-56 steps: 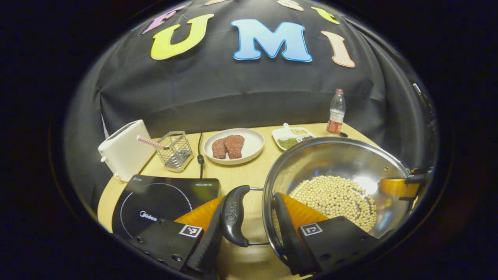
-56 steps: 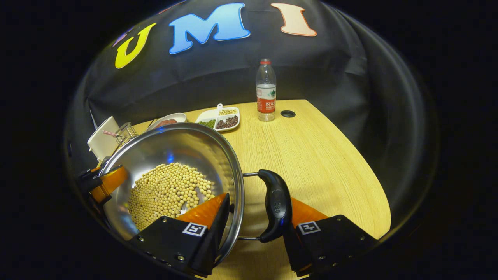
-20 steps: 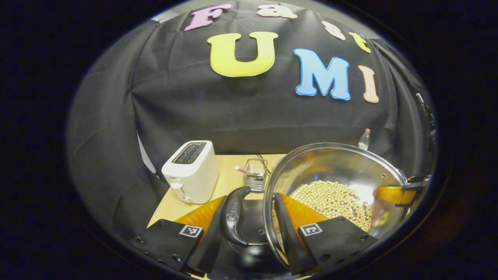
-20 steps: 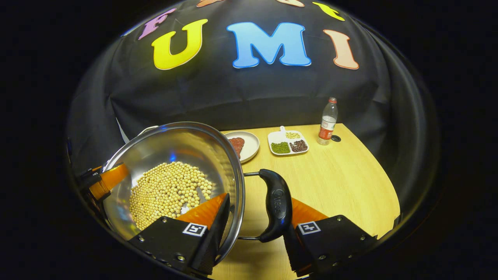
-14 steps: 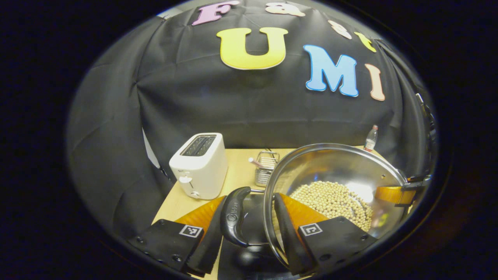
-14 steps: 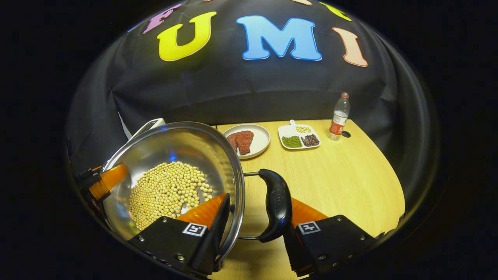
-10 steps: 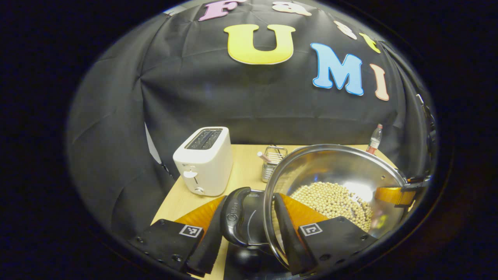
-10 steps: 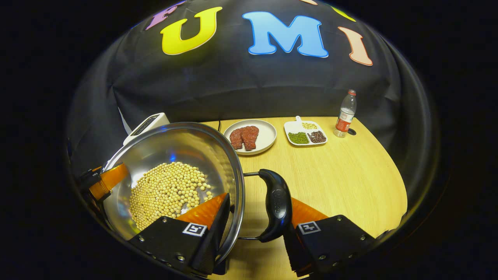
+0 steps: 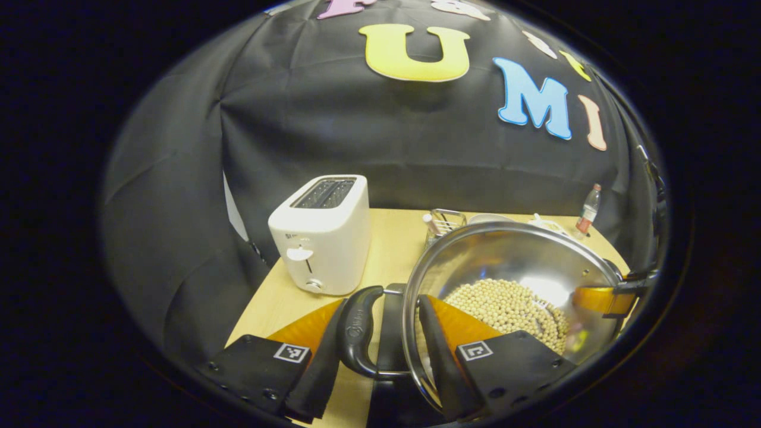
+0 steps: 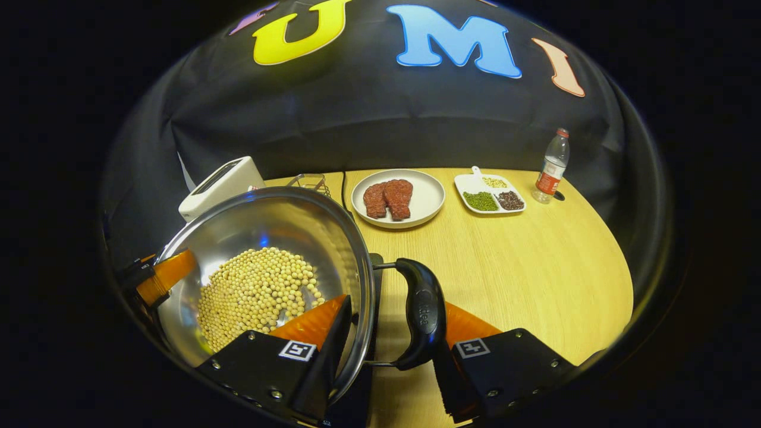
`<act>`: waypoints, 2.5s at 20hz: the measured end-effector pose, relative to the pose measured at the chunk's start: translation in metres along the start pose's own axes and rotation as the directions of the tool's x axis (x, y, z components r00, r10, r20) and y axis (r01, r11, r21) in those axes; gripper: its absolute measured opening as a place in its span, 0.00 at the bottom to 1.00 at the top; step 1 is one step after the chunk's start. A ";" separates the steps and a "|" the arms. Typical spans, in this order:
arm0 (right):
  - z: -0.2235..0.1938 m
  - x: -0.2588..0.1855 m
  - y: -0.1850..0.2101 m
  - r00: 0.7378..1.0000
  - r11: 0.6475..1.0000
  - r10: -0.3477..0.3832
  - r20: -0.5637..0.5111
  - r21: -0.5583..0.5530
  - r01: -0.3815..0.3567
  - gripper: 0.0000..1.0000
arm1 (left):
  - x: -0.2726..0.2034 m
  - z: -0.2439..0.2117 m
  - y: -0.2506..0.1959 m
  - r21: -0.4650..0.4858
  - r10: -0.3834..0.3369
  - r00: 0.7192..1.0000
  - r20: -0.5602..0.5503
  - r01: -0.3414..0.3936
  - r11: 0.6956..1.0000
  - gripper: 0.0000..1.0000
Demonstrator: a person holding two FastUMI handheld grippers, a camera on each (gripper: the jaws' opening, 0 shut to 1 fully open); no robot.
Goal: First push the handle of the pot to place it horizontally, then grasp the pot with both hands and set it on the induction cooktop.
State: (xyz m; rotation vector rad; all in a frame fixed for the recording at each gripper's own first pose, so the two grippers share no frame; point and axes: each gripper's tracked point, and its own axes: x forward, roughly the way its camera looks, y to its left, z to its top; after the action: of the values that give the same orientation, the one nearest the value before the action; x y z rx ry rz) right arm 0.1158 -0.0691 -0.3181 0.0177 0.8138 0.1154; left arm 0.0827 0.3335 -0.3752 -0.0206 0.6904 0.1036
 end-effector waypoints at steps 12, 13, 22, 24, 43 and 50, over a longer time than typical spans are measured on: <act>0.001 -0.004 -0.005 1.000 1.000 -0.004 -0.018 -0.006 0.004 0.71 | 0.003 -0.001 0.003 -0.007 -0.008 1.000 -0.011 0.008 1.000 0.76; 0.002 -0.004 -0.007 1.000 1.000 -0.005 -0.019 -0.008 0.004 0.70 | 0.004 -0.002 0.002 -0.006 -0.008 1.000 -0.013 0.008 1.000 0.76; -0.001 -0.009 -0.008 1.000 1.000 -0.003 -0.023 -0.020 0.002 0.70 | 0.004 -0.006 0.003 -0.016 -0.025 1.000 -0.006 0.025 1.000 0.76; -0.001 -0.009 -0.011 0.999 1.000 0.007 -0.031 -0.006 -0.007 0.71 | 0.003 -0.003 0.002 -0.016 -0.026 1.000 0.007 0.026 1.000 0.72; 0.147 -0.189 -0.091 0.921 0.998 0.056 0.386 -0.051 -0.040 0.96 | -0.132 0.128 -0.012 -0.068 0.127 0.945 0.300 -0.112 0.991 0.99; 0.214 -0.294 -0.166 0.844 0.997 0.077 0.531 -0.045 -0.063 0.95 | -0.203 0.213 -0.152 -0.045 0.054 0.914 0.403 -0.039 0.998 0.95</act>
State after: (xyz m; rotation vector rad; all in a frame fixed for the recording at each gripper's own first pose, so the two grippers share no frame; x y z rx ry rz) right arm 0.0865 -0.2603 0.0316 0.0531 0.2508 0.1808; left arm 0.0777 0.1753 -0.0839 -0.0171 0.2733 0.1608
